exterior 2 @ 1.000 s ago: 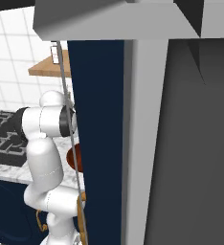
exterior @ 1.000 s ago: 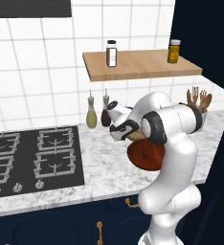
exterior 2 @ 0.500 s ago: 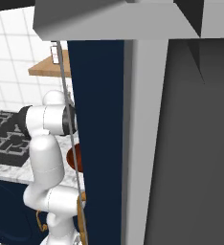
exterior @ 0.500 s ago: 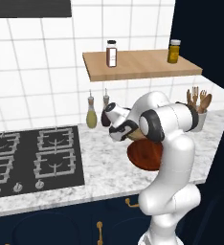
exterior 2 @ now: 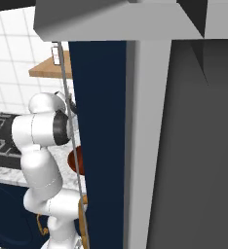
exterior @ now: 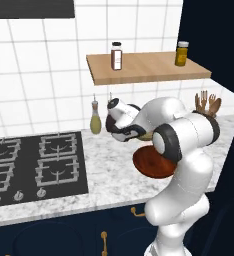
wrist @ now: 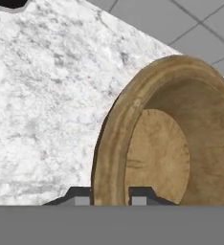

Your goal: Pick up the bowls on the counter and stack them on top of one another in the open cabinet. Place the smaller bowl on top of the larger bowl.

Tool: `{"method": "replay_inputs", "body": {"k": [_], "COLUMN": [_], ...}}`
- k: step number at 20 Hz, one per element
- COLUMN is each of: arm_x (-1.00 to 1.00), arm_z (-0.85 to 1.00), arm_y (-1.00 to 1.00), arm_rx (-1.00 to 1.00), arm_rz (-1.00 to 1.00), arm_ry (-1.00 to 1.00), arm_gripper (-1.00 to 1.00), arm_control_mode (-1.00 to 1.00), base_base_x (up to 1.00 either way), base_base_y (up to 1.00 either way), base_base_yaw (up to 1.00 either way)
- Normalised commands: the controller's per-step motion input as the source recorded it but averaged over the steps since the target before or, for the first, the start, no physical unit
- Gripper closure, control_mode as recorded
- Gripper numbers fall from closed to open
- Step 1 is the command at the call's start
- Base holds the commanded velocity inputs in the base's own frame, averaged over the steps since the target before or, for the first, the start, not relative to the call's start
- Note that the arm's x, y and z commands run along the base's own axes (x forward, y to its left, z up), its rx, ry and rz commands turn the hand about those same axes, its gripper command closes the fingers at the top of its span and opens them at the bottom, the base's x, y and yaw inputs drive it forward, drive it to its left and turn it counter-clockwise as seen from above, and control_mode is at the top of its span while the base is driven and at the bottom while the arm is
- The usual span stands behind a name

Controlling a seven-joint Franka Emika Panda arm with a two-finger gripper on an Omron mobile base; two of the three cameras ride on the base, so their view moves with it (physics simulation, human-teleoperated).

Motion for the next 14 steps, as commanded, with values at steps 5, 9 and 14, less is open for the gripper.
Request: {"method": "replay_inputs", "body": {"k": [5, 9, 14], "arm_x": [-1.00, -0.99, -0.26], "arm_z": [0.09, -0.21, -0.47], "arm_y": [0.00, 0.00, 0.01], "arm_rx": [0.00, -0.01, -0.08], "arm_rz": [-0.06, -0.02, 0.00], "arm_ry": [0.04, 0.09, 0.08], "arm_gripper": [1.00, 1.00, 1.00], "arm_control_mode": [-1.00, -1.00, -1.00], "base_base_x": [0.00, 0.00, 0.00], "base_base_y": [0.00, 0.00, 0.00], "base_base_yaw": [0.00, 0.00, 0.00]}}
